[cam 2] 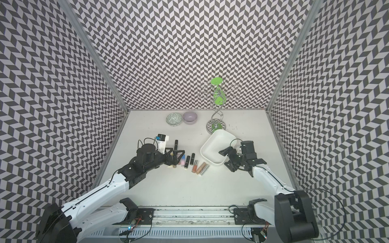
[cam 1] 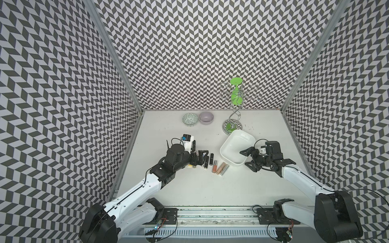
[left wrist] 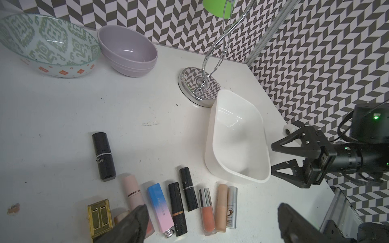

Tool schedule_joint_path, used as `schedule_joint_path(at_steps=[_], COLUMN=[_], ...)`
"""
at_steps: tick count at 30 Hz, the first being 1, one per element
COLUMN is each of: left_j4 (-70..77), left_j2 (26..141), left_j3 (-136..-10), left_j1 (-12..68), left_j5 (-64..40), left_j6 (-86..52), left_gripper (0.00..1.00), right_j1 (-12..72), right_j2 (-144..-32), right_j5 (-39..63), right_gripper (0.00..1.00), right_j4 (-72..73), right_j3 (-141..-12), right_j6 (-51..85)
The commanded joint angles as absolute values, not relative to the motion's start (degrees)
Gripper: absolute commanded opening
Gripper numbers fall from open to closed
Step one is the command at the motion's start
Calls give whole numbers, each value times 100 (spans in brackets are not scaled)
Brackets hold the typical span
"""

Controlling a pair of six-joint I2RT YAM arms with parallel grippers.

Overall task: Put the lipstick into the storage box
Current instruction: Adjust the storage box at the center of the board.

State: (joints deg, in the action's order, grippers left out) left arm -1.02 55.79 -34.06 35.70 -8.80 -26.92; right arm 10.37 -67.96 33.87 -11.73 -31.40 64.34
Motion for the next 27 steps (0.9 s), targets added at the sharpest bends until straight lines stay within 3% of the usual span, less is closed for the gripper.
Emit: schedule_joint_path(at_steps=[1, 13, 27], left_j4=[-140, -333, -384], left_j2=[5381, 4910, 4773], left_j3=[-3276, -3111, -3075], left_j1=[3568, 3568, 3566], left_j5=[-896, -756, -642], left_j6=[-2747, -2751, -2673], left_gripper=[99, 99, 99], right_j1=[1255, 2056, 2536], right_j2=[-6977, -7817, -9130], right_j5=[3188, 3084, 3058], right_gripper=[84, 83, 82], right_j4=[-645, 536, 621], right_j3=[-3104, -3455, -4593], right_j6=[6231, 6328, 5955])
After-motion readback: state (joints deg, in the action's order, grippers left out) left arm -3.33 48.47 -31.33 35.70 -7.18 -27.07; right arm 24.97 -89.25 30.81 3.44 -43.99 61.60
